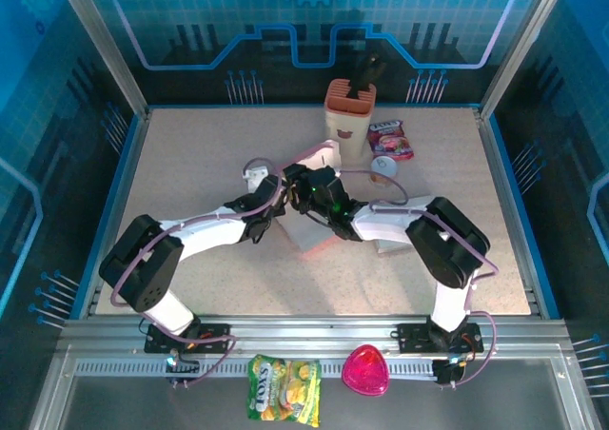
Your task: Fold the paper box
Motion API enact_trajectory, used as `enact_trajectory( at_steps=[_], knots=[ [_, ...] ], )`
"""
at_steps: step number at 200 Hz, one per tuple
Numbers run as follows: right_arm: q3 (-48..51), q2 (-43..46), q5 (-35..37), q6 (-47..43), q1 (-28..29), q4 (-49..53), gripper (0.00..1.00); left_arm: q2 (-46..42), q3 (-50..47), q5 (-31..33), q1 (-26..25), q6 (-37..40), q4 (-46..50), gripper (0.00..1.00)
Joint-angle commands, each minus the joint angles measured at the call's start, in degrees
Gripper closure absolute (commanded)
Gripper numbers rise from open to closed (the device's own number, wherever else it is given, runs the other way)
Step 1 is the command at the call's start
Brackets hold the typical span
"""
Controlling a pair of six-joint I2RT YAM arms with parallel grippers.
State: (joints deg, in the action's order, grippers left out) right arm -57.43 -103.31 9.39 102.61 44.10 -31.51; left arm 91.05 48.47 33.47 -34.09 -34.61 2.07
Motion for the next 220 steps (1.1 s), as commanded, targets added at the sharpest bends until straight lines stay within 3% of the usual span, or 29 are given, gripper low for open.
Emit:
enact_trajectory(
  at_steps=[1, 26, 46, 84, 119, 135, 148, 176, 220],
  knots=[
    [-1.31, 6.99, -2.99, -5.86, -1.8, 9.15, 0.37, -4.18, 0.12, 1.39, 0.09, 4.66, 3.62, 1.0],
    [-3.93, 12.88, -8.73, -11.58, -5.03, 22.31, 0.25, -7.38, -0.66, -3.8, 3.05, 7.16, 7.07, 1.0],
    [-7.39, 16.39, -11.81, -18.32, -7.68, 32.89, 0.22, -9.54, -1.12, -8.28, 5.95, 9.09, 8.98, 1.0],
    [-9.52, 21.33, -16.75, -29.56, -16.01, 44.73, 0.28, -11.86, 0.39, -20.5, 11.59, 15.87, 11.78, 1.0],
    [-14.52, 21.64, -23.69, -47.84, -24.0, 54.53, 0.31, -12.21, 3.33, -34.19, 16.22, 24.18, 16.62, 1.0],
    [-16.44, 19.8, -29.29, -55.77, -26.76, 57.07, 0.34, -12.68, 3.57, -40.89, 17.81, 27.95, 18.13, 1.0],
    [-18.06, 17.29, -34.65, -62.05, -28.37, 59.68, 0.47, -12.72, 3.4, -44.79, 18.99, 29.33, 18.79, 1.0],
    [-18.65, 14.12, -39.93, -72.59, -29.12, 63.26, 0.58, -11.67, 3.12, -54.58, 22.32, 28.85, 16.95, 1.0],
    [-11.38, 18.02, -47.2, -76.69, -33.47, 56.5, 0.58, -7.3, 5.77, -66.41, 25.46, 26.23, 13.61, 1.0]
  ],
)
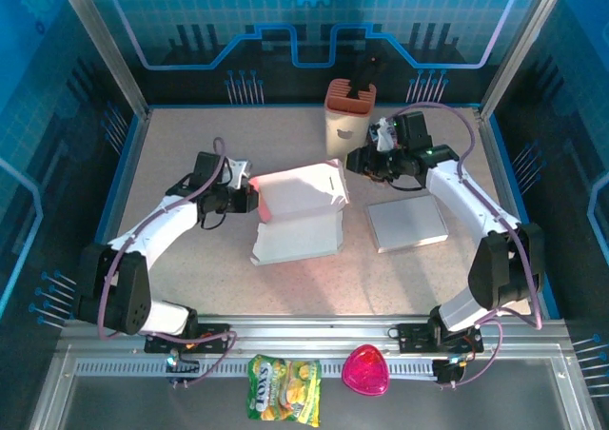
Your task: Fold the paper box
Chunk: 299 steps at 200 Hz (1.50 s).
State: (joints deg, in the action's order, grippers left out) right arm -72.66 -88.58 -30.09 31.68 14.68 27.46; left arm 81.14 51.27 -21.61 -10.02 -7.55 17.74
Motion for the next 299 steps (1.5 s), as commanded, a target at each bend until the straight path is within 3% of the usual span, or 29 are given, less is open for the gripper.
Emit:
enact_trajectory(
  at_steps=[1, 39, 75, 131, 193, 299],
  knots=[
    [4.16, 3.39, -7.94, -5.67, -4.22, -2.71, 0.58, 2.7, 3.06, -11.47, 1.4, -0.86, -2.12, 1.0],
    [6.84, 4.42, -16.35, -6.21, -7.15, -7.75, 0.56, 6.15, 6.48, -13.56, 1.62, -1.39, -1.17, 1.0],
    [7.61, 5.08, -20.46, -7.2, -7.11, -11.75, 0.5, 6.42, 7.74, -13.94, 1.67, -1.39, -0.53, 1.0],
    [9.61, 6.45, -24.49, -6.94, -6.37, -15.75, 0.51, 7.45, 9.46, -15.95, 1.85, -0.75, 2.05, 1.0],
    [7.61, 6.83, -21.03, -10.48, -5.0, -12.05, 0.51, 8.12, 10.08, -16.63, 1.82, -0.15, 3.31, 1.0],
    [-0.5, 5.98, -3.97, -21.81, 1.5, 0.7, 0.52, 7.29, 10.17, -16.72, 1.85, -0.03, 3.99, 1.0]
  ],
)
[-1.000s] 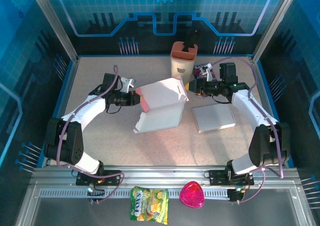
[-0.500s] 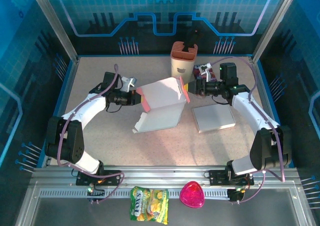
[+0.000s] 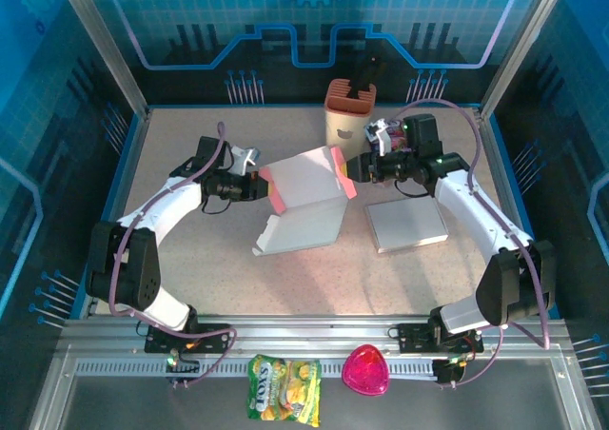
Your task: Fold the paper box
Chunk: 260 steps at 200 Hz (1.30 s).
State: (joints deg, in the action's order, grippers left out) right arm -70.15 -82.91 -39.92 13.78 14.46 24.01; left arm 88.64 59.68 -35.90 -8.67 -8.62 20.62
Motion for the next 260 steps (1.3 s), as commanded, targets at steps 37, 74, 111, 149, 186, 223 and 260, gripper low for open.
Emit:
enact_trajectory(
  at_steps=[37, 74, 111, 149, 186, 223, 260],
  knots=[
    [-5.53, -0.69, 12.49, -6.16, 4.35, 7.12, 0.53, -1.13, 1.41, -1.92, 0.42, 1.24, 1.26, 1.0],
    [-6.58, -1.04, 18.93, -7.52, 6.24, 8.6, 0.6, -2.12, 0.81, -1.28, 0.39, 1.56, 1.58, 1.0],
    [-6.52, -0.79, 22.0, -7.79, 6.5, 8.58, 0.67, -2.68, 0.61, -1.1, 0.4, 1.76, 1.99, 1.0],
    [-6.67, -1.0, 23.96, -8.27, 8.22, 8.51, 0.72, -3.03, 0.78, -1.01, 0.4, 1.58, 2.22, 1.0],
    [-5.76, -0.52, 28.29, -8.46, 11.17, 8.29, 0.69, -3.15, 0.74, -0.44, 0.23, 0.69, 1.89, 1.0],
    [-5.59, -1.39, 31.18, -8.67, 12.48, 7.67, 0.66, -3.52, 0.61, -0.31, -0.03, 0.61, 1.9, 1.0],
    [-7.51, -3.32, 37.7, -8.87, 13.57, 8.31, 0.6, -3.95, 0.22, -0.14, -0.13, 0.71, 2.06, 1.0]
  ],
)
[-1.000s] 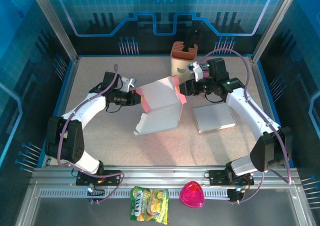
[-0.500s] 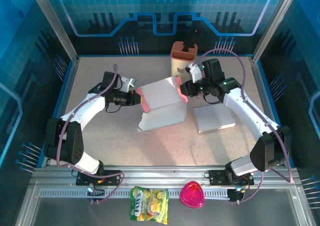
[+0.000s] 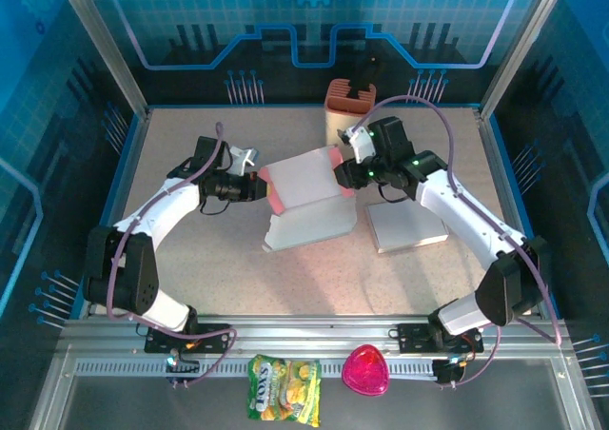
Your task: Fold the paper box
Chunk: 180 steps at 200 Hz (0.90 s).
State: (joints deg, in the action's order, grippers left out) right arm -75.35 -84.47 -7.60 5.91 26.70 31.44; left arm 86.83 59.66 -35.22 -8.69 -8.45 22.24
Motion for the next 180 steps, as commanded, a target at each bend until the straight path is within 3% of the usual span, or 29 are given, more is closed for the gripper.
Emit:
enact_trajectory(
  at_steps=[1, 31, 97, 136, 168, 180],
  knots=[
    [-2.32, -1.8, 5.56, -1.0, 1.38, 0.89, 0.6, -2.2, 0.22, -0.81, -0.1, 0.54, 0.49, 1.0],
    [-3.35, -3.44, 7.77, -1.16, 1.68, 0.81, 0.59, -2.65, -0.14, -0.81, -0.06, 0.55, 0.51, 1.0],
    [-5.65, -5.98, 8.67, -0.82, 2.34, 0.75, 0.71, -2.73, -0.27, -0.57, -0.43, 0.31, 0.41, 1.0],
    [-10.37, -10.02, 21.13, 0.74, 6.4, 5.88, 0.85, -2.24, 1.09, 1.3, -1.78, -0.25, 1.06, 1.0],
    [-16.28, -15.47, 37.53, 6.41, 10.13, 14.76, 1.0, -1.23, 1.95, 4.45, -3.32, -1.8, 1.24, 1.0],
    [-18.62, -17.31, 42.38, 9.53, 11.06, 18.56, 1.0, -0.81, 2.02, 5.26, -3.7, -2.35, 1.33, 1.0]
  ],
)
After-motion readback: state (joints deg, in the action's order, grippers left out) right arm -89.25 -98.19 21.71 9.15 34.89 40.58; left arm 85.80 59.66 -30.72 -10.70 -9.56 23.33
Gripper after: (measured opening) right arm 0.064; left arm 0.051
